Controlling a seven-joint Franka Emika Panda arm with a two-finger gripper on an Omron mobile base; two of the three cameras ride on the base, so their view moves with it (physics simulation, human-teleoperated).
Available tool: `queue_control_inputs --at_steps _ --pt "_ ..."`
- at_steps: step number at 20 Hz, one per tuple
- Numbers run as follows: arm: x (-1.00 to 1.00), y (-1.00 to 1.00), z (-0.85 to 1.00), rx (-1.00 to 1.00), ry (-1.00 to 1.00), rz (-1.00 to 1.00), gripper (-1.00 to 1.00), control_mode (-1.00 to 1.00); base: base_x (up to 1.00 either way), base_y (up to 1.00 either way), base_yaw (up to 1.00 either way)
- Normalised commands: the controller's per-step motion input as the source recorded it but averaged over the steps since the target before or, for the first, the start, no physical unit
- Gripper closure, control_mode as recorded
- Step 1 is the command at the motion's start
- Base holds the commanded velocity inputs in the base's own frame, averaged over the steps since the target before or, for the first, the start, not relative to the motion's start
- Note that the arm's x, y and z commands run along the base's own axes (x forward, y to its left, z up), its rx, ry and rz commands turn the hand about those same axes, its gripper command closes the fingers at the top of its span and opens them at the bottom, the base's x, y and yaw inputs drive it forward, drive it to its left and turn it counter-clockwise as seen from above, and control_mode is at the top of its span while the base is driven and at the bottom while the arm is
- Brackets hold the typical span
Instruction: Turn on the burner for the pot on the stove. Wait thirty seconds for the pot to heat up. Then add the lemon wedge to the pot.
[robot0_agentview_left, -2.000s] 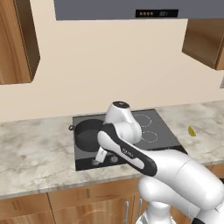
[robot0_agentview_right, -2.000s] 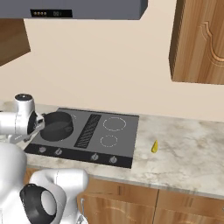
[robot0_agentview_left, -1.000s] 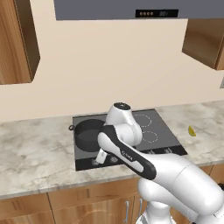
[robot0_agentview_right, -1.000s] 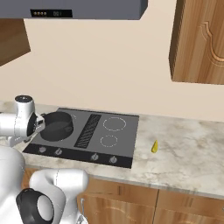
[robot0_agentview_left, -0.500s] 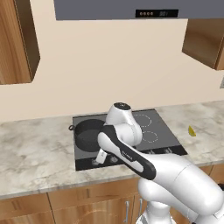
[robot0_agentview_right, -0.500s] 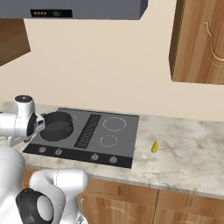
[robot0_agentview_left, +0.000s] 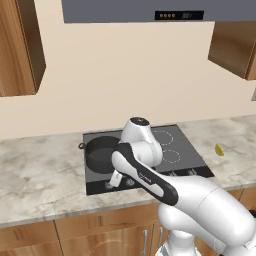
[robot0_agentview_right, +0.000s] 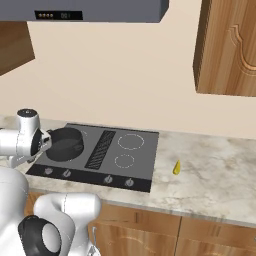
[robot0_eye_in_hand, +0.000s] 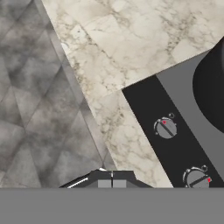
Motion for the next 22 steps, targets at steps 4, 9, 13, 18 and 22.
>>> queue_control_inputs --at_steps 4,9,13,18,22 --pt "0.00 0.00 0.00 0.00 0.00 0.00 1.00 -1.00 0.00 0.00 0.00" --pt "0.00 0.00 0.00 0.00 0.00 0.00 1.00 -1.00 0.00 0.00 0.00" --pt "0.00 0.00 0.00 0.00 0.00 0.00 1.00 -1.00 0.00 0.00 0.00" --pt "0.00 0.00 0.00 0.00 0.00 0.00 1.00 -1.00 0.00 0.00 0.00" --pt "0.00 0.00 0.00 0.00 0.00 0.00 1.00 -1.00 0.00 0.00 0.00"
